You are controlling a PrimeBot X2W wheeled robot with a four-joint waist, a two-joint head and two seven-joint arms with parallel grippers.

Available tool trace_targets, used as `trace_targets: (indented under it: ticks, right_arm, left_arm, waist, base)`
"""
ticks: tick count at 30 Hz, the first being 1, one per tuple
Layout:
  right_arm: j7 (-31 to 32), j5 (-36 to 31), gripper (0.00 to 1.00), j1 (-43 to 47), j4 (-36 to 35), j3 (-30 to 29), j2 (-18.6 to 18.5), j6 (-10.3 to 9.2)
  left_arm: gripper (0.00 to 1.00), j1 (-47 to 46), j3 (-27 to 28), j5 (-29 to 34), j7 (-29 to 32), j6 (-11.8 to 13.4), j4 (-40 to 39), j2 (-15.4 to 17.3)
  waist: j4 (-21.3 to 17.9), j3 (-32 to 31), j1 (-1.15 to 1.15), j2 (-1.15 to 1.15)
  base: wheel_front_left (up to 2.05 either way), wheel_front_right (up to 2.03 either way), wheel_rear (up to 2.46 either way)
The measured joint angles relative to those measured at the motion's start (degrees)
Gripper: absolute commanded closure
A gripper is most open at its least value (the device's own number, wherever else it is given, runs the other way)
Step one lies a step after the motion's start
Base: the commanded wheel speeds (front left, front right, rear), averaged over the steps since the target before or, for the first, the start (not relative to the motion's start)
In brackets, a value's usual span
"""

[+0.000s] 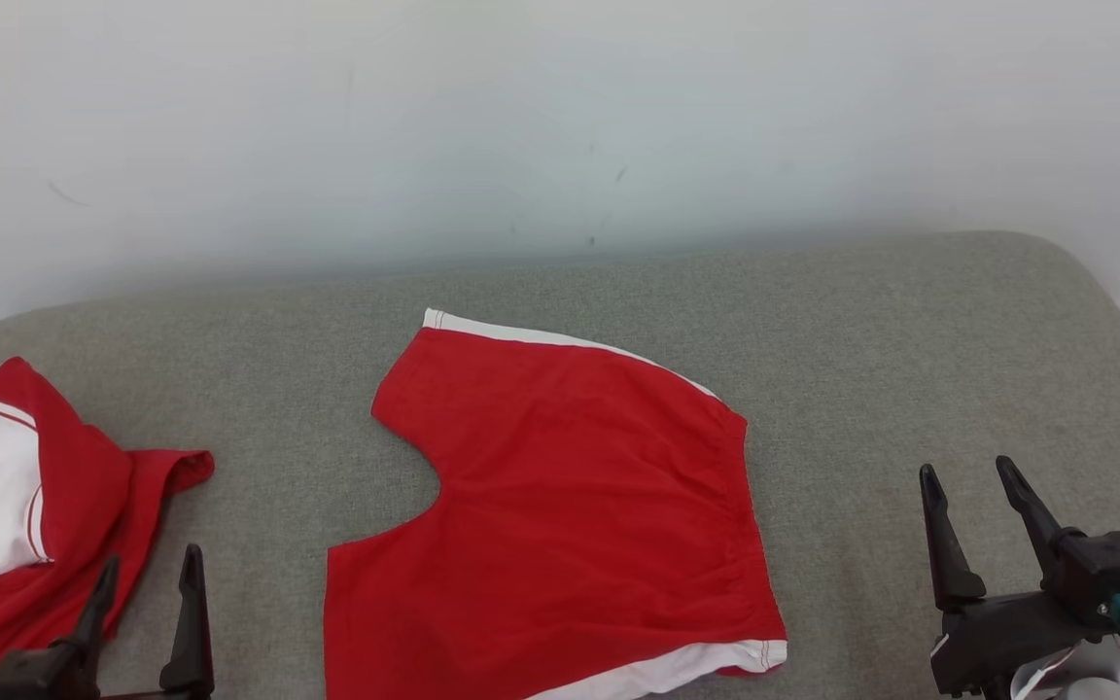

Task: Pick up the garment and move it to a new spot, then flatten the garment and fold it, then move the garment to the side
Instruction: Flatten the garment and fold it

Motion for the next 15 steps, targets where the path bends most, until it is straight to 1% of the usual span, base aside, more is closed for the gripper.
trace_targets:
  ticks: [15]
  right_arm:
    - [1.87, -2.53, 0.0, 2.14, -2.05, -1.18, 0.9, -0.01]
  left_arm:
    - [0.0, 0.2, 0.41, 2.2, 2.04, 0.0, -2.1, -1.43]
  waist:
    - [0.15, -0.24, 0.0, 0.0]
  base:
    - [0.0, 0.0, 0.0]
